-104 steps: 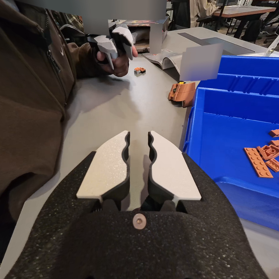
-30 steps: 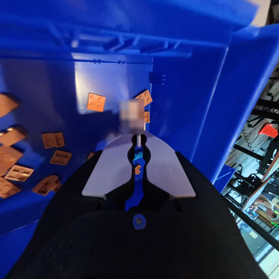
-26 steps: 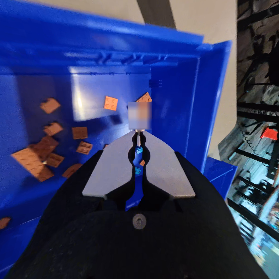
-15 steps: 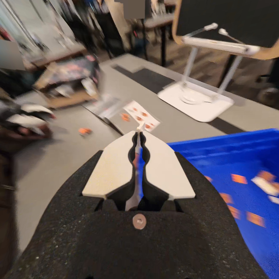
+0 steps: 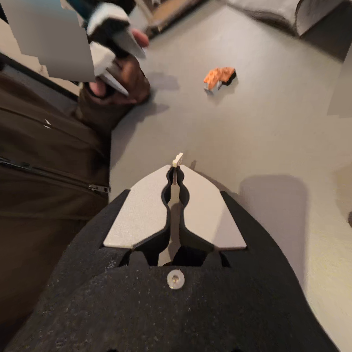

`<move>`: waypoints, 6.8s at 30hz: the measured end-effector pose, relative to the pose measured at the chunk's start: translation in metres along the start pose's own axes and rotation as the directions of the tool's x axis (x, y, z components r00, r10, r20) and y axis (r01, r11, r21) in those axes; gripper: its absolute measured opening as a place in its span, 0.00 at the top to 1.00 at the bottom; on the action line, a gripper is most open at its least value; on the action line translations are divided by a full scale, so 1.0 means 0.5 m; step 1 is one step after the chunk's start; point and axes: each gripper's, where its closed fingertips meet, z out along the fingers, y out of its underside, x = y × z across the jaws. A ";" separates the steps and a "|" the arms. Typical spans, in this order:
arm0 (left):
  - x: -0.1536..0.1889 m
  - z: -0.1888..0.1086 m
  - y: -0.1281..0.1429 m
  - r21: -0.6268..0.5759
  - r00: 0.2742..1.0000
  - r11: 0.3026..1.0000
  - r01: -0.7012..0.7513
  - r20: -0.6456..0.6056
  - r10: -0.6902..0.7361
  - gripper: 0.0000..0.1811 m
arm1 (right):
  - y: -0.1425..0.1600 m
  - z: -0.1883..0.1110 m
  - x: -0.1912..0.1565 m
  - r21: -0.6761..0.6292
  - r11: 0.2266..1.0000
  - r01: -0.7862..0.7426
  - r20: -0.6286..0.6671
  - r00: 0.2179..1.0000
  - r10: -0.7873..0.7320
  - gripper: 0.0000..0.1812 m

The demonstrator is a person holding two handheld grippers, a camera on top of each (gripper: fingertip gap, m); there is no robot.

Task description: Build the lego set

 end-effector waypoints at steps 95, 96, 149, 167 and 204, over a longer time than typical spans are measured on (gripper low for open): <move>0.001 0.005 0.015 -0.050 1.000 0.999 -0.017 0.003 0.017 0.85 | 0.005 -0.087 0.035 -0.342 0.859 0.381 -0.244 0.847 -0.472 0.91; 0.000 0.003 0.014 -0.048 1.000 0.999 -0.018 0.006 0.018 0.85 | 0.014 -0.064 0.034 -0.351 0.852 0.389 -0.231 0.846 -0.482 0.91; -0.018 0.035 0.011 -0.026 0.999 0.999 -0.039 0.003 0.039 0.85 | 0.112 -0.511 0.362 -0.771 0.599 0.217 -0.249 0.763 -0.597 0.94; -0.010 0.040 0.016 -0.043 0.997 0.996 -0.083 0.000 0.083 0.85 | 0.111 -0.517 0.433 -0.807 0.572 0.148 -0.245 0.797 -0.552 0.91; -0.006 0.032 0.027 -0.082 0.982 0.979 -0.184 0.021 0.187 0.85 | -0.002 -0.485 0.300 -0.637 0.738 0.224 -0.420 0.702 -0.576 0.95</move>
